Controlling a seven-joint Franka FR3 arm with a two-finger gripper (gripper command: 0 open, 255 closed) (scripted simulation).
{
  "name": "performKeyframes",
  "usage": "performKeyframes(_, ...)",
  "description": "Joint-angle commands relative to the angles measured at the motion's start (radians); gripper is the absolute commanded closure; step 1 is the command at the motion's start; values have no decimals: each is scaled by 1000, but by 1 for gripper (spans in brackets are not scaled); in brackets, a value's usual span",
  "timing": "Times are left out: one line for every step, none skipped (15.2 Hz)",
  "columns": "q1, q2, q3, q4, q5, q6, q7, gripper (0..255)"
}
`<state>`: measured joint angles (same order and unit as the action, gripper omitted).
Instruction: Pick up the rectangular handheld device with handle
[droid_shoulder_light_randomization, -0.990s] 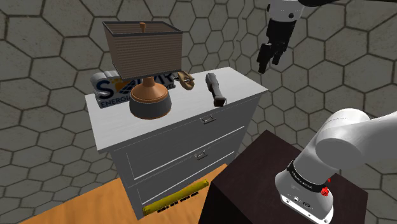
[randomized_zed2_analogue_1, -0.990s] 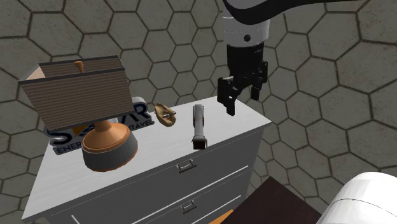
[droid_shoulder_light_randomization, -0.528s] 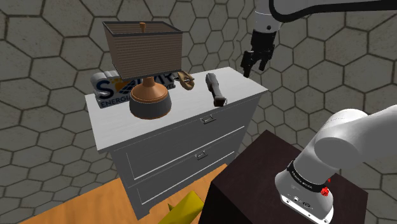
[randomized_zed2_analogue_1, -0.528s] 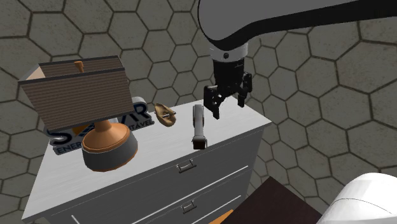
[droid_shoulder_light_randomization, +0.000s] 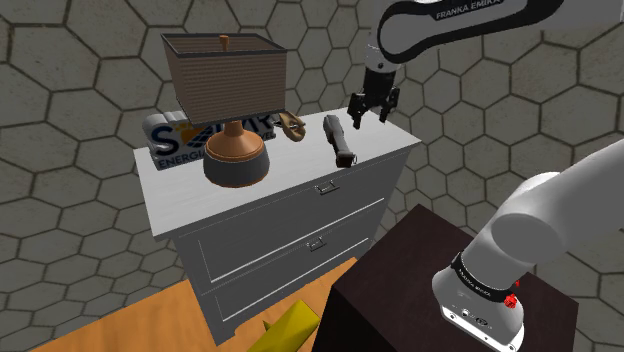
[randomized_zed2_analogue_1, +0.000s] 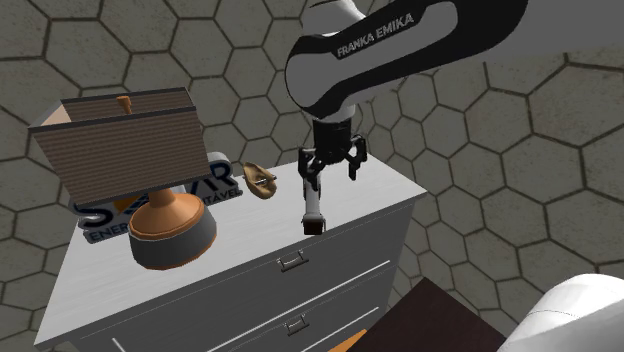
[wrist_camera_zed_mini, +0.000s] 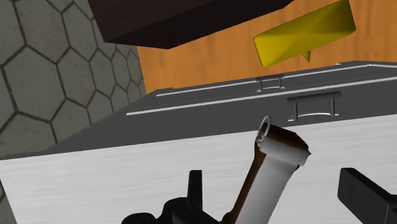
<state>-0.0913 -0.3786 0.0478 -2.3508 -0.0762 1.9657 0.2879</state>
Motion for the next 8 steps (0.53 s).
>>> performKeyframes(-9,74,2,22,5,59,41,0)
performKeyframes(-14,110,1,35,7,85,58,0)
performKeyframes(-18,147,-1,50,8,110,74,0)
performKeyframes(-23,183,-3,66,10,134,90,0)
performKeyframes(-27,220,-5,83,12,156,106,0)
performKeyframes(-32,256,-7,101,14,178,121,0)
performKeyframes(-36,293,-9,121,16,199,136,0)
performKeyframes(-39,329,-12,141,18,218,151,0)
